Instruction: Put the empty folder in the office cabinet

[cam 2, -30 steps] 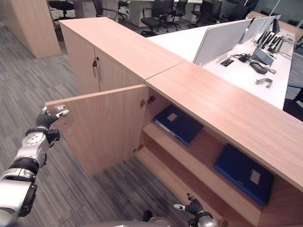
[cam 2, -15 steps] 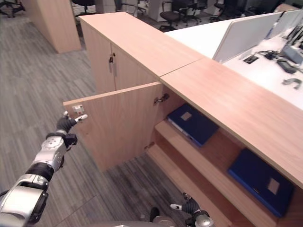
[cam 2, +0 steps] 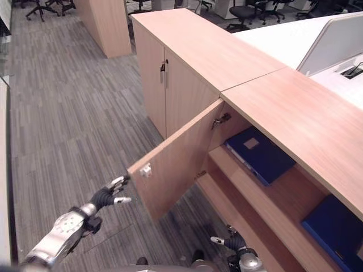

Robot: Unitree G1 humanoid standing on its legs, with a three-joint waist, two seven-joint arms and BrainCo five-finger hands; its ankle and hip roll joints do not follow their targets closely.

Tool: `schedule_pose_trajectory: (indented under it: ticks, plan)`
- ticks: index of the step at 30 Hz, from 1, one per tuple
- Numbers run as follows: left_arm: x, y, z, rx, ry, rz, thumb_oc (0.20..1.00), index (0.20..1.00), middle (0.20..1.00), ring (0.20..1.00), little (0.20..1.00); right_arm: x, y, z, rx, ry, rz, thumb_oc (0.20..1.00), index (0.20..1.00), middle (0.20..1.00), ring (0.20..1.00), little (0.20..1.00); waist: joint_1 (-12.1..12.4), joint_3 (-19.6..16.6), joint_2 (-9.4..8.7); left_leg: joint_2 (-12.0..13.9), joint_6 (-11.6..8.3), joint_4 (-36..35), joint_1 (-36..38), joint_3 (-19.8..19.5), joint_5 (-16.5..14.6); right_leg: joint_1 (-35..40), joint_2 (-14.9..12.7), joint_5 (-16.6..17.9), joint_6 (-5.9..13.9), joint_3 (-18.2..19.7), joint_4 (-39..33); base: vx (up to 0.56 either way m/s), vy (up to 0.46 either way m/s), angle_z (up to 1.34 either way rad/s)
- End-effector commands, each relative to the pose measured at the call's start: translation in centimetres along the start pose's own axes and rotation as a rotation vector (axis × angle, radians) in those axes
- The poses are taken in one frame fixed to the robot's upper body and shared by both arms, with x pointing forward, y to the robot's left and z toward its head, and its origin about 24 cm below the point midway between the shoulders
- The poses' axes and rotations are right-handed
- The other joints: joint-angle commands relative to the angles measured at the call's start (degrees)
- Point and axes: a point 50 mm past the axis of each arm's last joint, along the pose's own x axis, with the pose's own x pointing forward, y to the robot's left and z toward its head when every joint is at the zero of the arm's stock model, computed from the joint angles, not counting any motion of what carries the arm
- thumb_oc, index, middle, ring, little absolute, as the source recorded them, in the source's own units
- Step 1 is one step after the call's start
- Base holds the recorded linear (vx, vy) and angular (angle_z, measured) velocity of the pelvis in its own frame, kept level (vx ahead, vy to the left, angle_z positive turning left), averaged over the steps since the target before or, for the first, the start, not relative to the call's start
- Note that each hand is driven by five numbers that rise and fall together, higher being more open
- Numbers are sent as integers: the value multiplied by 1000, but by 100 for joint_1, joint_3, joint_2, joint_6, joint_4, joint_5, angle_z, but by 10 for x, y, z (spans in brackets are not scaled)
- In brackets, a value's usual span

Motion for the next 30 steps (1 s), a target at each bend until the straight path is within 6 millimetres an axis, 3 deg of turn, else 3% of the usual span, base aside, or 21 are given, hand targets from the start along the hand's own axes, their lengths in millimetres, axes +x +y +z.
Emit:
schedule_pose_trajectory:
  ticks: [1, 5, 7, 8, 10, 12, 13, 15, 16, 19, 21, 23, 27, 28, 29, 30]
  plan:
    - [17, 0, 28, -1, -135, -43, 1000, 1000, 1000, 1000, 1000, 7, -10, 23, -73, -67, -6, 1000, 1000, 1000, 1000, 1000, -3, 53, 48, -45, 2, 84, 222, 146, -472, -222, -488, -7, 625, -284, 628, -94, 14, 1]
    - [21, -13, 34, -29, -166, -76, 1000, 1000, 1000, 1000, 1000, 13, -15, 43, -88, -107, -28, 1000, 1000, 1000, 1000, 1000, -23, 197, 276, 4, 42, 117, 152, 473, -427, -654, -810, 131, 720, -602, 1383, -122, 28, -20]
    - [22, -18, 31, -52, -161, -85, 1000, 1000, 1000, 1000, 1000, 16, -13, 45, -95, -99, -25, 1000, 1000, 1000, 1000, 1000, 21, 227, 366, 52, 67, 150, 143, 689, -411, -719, -1027, 156, 714, -1156, 1766, -76, -11, -79]
    - [24, -25, 27, -82, -152, -84, 1000, 1000, 1000, 1000, 1000, 17, -9, 39, -102, -67, -19, 1000, 1000, 1000, 1000, 1000, 73, 193, 442, 100, 60, 139, 204, 798, -500, -661, -1195, 19, 734, -1682, 2078, -25, -57, -112]
    - [29, -32, 26, -89, -147, -89, 1000, 1000, 1000, 1000, 1000, 17, -6, 31, -108, -33, -12, 1000, 1000, 1000, 1000, 1000, 60, 170, 410, 108, 74, 198, 164, 1070, -425, -616, -1296, 41, 634, -2016, 2065, -55, -101, -78]
    - [36, -38, 29, -92, -160, -98, 1000, 1000, 1000, 1000, 1000, 16, -5, 22, -118, 1, -12, 1000, 1000, 1000, 1000, 1000, -7, 112, 422, 127, 37, 254, 198, 1059, -512, -527, -1203, -181, 693, -1845, 1823, 20, -161, -61]
    - [47, -46, 33, -105, -170, -96, 1000, 1000, 1000, 1000, 1000, 14, -5, 13, -130, 35, -11, 1000, 1000, 1000, 1000, 1000, -101, 55, 426, 191, -26, 348, 115, 1265, -362, -474, -1063, -209, 500, -1823, 1490, 113, -195, -37]
    - [63, -54, 44, -134, -202, -81, 1000, 1000, 1000, 1000, 1000, 12, -10, 6, -156, 65, -20, 1000, 1000, 1000, 1000, 1000, -269, -11, 547, 332, -159, 376, 200, 1306, -384, -428, -819, -386, 473, -1515, 1271, 80, -256, -103]
    - [74, -57, 54, -142, -221, -69, 1000, 1000, 1000, 1000, 1000, 12, -13, 5, -167, 73, -26, 1000, 1000, 1000, 1000, 1000, -424, -10, 554, 466, -222, 565, 160, 1552, -278, -443, -692, -364, 325, -1483, 1122, 76, -282, -100]
    - [87, -61, 72, -135, -257, -72, 1000, 1000, 1000, 1000, 1000, 13, -20, 5, -180, 81, -50, 1000, 1000, 1000, 1000, 1000, -652, -5, 515, 843, -447, 1153, 109, 1655, -349, -313, -403, -635, 239, -1105, 887, 73, -219, -37]
    - [94, -65, 88, -131, -303, -84, 1000, 1000, 1000, 1000, 1000, 14, -26, 9, -190, 79, -73, 1000, 1000, 1000, 1000, 1000, -687, 71, 455, 1168, -553, 1900, -94, 1744, 20, -313, -178, -633, 22, -893, 762, 13, -210, -113]
    - [99, -72, 102, -124, -340, -108, 1000, 1000, 1000, 1000, 1000, 16, -34, 14, -187, 85, -101, 1000, 1000, 1000, 1000, 1000, -694, 149, 421, 1287, -669, 2399, -295, 1322, 391, -297, -23, -708, -76, -568, 741, 46, -84, -119]
    - [107, -89, 124, -132, -402, -155, 1000, 1000, 1000, 1000, 1000, 19, -42, 24, -208, 81, -130, 1000, 1000, 1000, 1000, 1000, -590, 115, 431, 866, -534, 1508, -502, 6, 54, -356, -4, -675, 152, 360, 536, 147, 132, -182]
    - [108, -93, 128, -136, -418, -170, 1000, 1000, 1000, 1000, 1000, 20, -43, 25, -214, 85, -132, 1000, 1000, 1000, 1000, 1000, -529, 123, 448, 754, -544, 1164, -541, -403, -19, -335, -4, -648, 205, 575, 434, 246, 193, -119]
    - [109, -98, 136, -127, -442, -192, 1000, 1000, 1000, 1000, 1000, 21, -43, 27, -235, 88, -130, 1000, 1000, 1000, 1000, 1000, -420, 143, 472, 563, -576, 821, -680, -1220, -5, -291, 78, -615, 282, 1062, 274, 188, 137, -140]
    - [110, -101, 139, -125, -450, -205, 1000, 1000, 1000, 1000, 1000, 21, -43, 25, -240, 93, -130, 1000, 1000, 1000, 1000, 1000, -381, 141, 478, 522, -599, 741, -767, -1458, 52, -319, 84, -591, 298, 1248, 268, 169, 153, -185]
